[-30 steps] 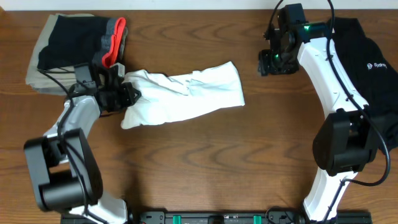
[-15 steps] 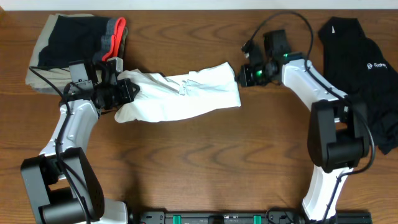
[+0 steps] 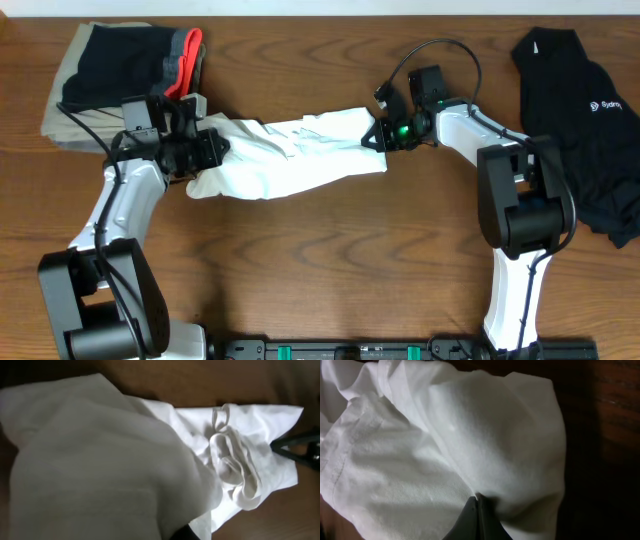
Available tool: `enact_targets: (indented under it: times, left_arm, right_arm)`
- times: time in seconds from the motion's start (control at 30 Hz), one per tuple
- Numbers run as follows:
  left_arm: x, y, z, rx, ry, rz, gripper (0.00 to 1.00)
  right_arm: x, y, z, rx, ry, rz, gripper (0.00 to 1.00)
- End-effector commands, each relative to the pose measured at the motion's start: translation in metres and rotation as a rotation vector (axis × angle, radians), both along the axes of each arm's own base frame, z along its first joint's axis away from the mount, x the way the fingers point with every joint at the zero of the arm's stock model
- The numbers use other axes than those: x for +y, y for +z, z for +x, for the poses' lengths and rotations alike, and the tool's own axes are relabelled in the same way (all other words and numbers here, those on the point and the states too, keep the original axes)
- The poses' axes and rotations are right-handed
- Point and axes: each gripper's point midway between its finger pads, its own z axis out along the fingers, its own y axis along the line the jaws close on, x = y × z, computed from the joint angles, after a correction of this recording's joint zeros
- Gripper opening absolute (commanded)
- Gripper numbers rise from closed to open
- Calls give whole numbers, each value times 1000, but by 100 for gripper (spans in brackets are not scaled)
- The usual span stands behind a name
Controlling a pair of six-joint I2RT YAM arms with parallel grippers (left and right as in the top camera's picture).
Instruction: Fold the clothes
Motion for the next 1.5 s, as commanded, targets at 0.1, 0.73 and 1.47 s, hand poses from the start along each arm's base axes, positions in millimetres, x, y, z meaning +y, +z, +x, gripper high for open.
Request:
enact_targets:
  times: [0.1, 0.73, 1.47]
  left_arm:
    - [-5, 42, 8, -78, -9, 134, 6]
    - [-159, 49, 17, -236, -295, 179, 6]
    - [-244, 24, 34, -341, -352, 65, 76]
  right_arm:
    - [-9, -66, -24, 144, -20, -91, 1]
    - [-13, -73, -30, 175, -23, -118, 1]
    - [-15, -74, -30, 177, -26, -126, 1]
